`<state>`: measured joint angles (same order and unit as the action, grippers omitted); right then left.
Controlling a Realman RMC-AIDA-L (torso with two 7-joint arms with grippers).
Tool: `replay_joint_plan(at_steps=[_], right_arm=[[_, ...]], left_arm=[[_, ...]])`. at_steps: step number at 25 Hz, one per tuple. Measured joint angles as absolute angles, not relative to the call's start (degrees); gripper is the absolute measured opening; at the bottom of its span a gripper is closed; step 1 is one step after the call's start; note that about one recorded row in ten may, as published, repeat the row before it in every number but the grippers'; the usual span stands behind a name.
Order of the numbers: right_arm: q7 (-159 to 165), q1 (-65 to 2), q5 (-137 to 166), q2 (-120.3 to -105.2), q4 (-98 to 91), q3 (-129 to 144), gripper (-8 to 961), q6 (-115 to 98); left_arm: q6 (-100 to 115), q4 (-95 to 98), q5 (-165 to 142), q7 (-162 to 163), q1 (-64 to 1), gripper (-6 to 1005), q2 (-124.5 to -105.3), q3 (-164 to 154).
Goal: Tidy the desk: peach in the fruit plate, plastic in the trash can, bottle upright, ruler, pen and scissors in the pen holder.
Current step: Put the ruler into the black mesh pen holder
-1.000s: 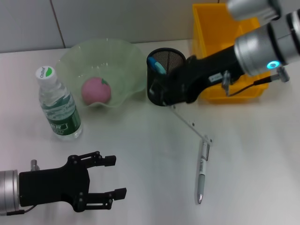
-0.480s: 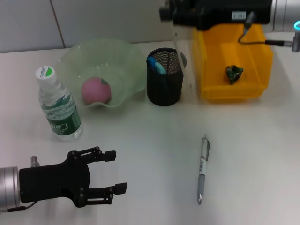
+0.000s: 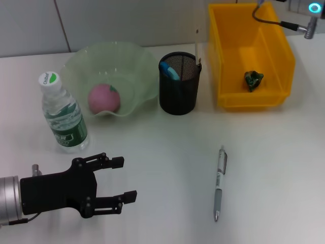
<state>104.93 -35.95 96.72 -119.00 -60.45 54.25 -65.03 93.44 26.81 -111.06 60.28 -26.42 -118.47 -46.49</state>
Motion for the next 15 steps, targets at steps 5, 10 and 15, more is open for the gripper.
replay_joint_plan(at_steps=[5, 10, 15], right_arm=[[100.93, -38.13, 96.68, -119.17, -56.37, 54.5, 443, -61.72], [97.99, -40.6, 96.53, -119.24, -52.42, 54.52, 452, -58.67], [95.67, -43.43, 96.52, -119.15, -48.52, 54.59, 461, -55.9]], left_arm=[[93.35, 26.81, -110.57, 60.28, -26.53, 834, -118.54, -46.49], [93.36, 26.81, -110.31, 60.29, -26.61, 833, -118.56, -46.49], [93.44, 26.81, -110.28, 60.29, -26.82, 832, -118.57, -46.49]])
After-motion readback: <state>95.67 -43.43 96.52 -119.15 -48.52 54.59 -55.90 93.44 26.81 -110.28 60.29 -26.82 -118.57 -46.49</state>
